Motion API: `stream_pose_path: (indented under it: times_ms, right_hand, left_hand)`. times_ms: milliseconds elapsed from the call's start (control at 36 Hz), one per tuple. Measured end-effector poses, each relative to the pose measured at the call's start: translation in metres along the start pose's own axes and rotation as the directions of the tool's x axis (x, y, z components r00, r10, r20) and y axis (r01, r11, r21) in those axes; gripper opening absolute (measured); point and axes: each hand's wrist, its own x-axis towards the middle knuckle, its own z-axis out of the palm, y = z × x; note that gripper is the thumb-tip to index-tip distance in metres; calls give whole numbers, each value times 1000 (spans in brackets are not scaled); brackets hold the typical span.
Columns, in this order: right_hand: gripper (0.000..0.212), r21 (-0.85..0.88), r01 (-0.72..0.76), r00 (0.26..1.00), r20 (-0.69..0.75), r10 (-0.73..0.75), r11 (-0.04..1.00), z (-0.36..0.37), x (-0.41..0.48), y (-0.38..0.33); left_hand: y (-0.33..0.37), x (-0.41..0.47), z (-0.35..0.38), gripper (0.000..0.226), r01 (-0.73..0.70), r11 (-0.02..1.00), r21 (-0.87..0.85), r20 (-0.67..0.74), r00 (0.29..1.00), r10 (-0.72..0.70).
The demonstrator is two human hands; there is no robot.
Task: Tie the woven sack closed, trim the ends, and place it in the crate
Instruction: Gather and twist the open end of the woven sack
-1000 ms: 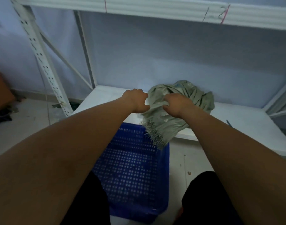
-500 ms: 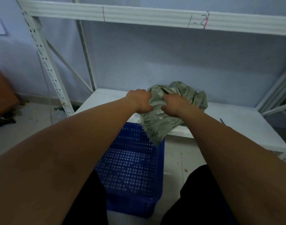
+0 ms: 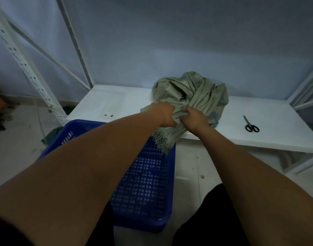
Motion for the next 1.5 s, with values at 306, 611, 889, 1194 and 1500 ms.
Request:
stream_pose_path:
  times_ms: [306,611,889,1194,1500]
  right_hand:
    - [19,208,-149,954,-227,196,967,11,3,63]
    - [29,399,-253,927,-161,339,882,21,23,74]
    - [59,725,-250,871,-121,475,642,25,39,65]
    - [36,575,-409,798,-151,583,709,25,44,81]
    - [33,590,-393,761,-223,610,705,17,43,82]
  left_hand:
    - [28,50,23,122,0,997,74,32,999,-2]
    - [46,78,45,143,77,997,8,50,996,-77]
    - [57,90,58,119,69,997,22,91,993,-70]
    - [35,87,64,102,-23,988,-155,52,998,31]
    - [-10,79,48,54,130,711,-692,-87,962,-260]
